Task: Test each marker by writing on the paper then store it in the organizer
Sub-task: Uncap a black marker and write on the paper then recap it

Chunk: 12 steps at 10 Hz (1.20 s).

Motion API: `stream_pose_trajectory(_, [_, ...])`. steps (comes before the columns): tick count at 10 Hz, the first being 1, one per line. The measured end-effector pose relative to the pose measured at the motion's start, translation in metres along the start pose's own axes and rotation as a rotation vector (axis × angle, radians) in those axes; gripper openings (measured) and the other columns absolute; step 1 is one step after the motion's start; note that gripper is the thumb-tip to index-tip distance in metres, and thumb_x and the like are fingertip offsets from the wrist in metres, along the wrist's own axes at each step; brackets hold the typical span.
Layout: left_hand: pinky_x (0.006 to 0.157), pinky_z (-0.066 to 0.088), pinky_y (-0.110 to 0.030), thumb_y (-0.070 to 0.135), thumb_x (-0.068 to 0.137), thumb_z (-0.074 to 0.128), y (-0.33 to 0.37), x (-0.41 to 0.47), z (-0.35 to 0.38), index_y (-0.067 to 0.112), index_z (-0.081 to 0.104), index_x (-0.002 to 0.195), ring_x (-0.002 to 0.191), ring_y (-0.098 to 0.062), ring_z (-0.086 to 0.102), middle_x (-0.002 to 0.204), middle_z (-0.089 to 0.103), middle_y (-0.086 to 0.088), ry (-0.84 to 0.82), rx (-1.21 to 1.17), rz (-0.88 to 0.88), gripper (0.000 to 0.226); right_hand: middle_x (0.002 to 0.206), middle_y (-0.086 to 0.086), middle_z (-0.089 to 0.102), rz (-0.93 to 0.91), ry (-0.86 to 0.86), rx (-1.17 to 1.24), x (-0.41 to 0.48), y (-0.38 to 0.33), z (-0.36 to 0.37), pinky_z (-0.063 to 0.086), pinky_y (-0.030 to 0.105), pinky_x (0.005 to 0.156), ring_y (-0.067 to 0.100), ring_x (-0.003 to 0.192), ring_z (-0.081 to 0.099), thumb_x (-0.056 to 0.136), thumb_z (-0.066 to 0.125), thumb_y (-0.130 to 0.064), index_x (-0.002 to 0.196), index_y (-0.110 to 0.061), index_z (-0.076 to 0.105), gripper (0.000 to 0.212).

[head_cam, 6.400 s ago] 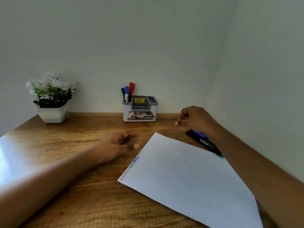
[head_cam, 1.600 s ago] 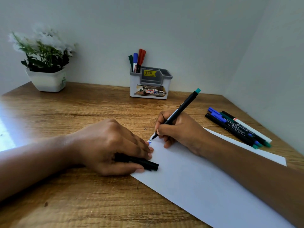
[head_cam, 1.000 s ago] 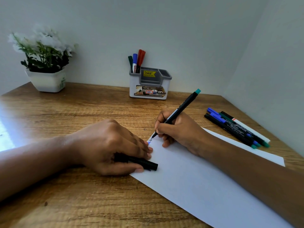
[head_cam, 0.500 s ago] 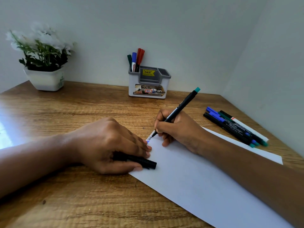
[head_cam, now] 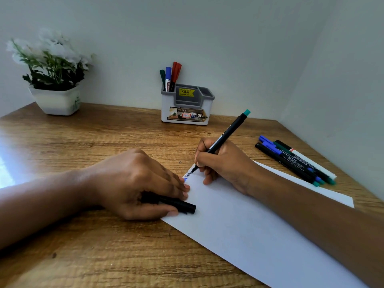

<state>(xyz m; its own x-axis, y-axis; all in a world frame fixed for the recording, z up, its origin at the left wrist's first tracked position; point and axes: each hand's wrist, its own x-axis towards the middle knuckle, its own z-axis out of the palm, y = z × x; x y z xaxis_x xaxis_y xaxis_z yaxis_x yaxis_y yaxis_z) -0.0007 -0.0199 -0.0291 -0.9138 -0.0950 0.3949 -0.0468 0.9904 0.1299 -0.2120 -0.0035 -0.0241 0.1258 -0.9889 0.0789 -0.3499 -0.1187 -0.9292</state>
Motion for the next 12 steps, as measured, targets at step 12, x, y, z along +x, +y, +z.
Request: stream_pose_trajectory(12, [0.065,0.058,-0.047,0.064,0.074,0.061,-0.003,0.0,-0.009,0.034,0.07,0.095,0.07,-0.012,0.072,0.081,0.075,0.006,0.402,-0.372,-0.646,0.038,0.076,0.007,0.07,-0.074,-0.037,0.308,-0.027,-0.032,-0.018,0.057,0.031,0.058,0.018,0.072,0.066,0.09,0.056,-0.011,0.086,-0.012,0.058,0.005])
